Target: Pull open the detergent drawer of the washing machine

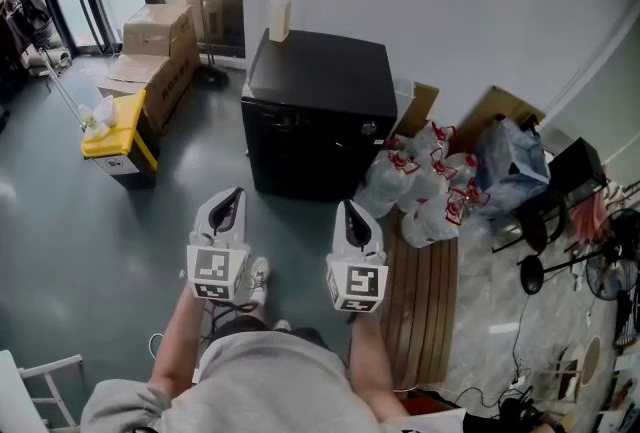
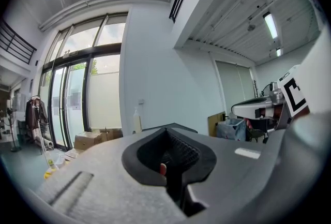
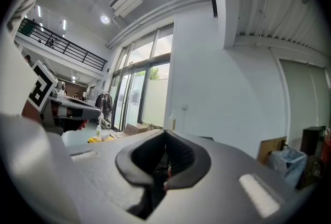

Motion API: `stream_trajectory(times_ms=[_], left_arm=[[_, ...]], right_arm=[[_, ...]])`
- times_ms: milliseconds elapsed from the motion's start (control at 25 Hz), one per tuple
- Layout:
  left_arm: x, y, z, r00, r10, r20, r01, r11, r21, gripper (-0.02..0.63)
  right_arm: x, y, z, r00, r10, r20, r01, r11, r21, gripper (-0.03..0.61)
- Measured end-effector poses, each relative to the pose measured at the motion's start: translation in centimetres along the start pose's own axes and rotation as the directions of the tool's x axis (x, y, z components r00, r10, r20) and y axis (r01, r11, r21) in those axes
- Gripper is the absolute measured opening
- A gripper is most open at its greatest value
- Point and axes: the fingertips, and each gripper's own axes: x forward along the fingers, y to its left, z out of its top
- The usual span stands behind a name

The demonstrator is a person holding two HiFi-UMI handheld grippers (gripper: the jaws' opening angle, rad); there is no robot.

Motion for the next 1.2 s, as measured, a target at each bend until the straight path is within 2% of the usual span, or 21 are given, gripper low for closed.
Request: stream_trajectory(times_ms=[400, 1000, 1200], left_arm=[[8.1, 5.6, -0.1, 1.0, -0.007, -0.023, 0.007, 1.0, -0.03, 0.011], [17.9, 13.3, -3.9, 0.996, -0.025, -0.089, 0.019, 0.998, -0.068, 0.011], [20.9, 15.3, -5.9, 0.995, -0.048, -0.089, 0.042, 0.996, -0.074, 0.011]], right_arm=[[10.1, -0.1, 0.7, 1.0, 0.011, -0.015, -0.011, 1.0, 0.002, 0.005], [22.8, 0.9, -1.8, 0.996, 0.023, -0.084, -0.023, 1.0, 0.01, 0.005], [26.3, 1.4, -3.4, 0.993, 0.028, -0.11, -0.028, 1.0, 0.007, 0.005]])
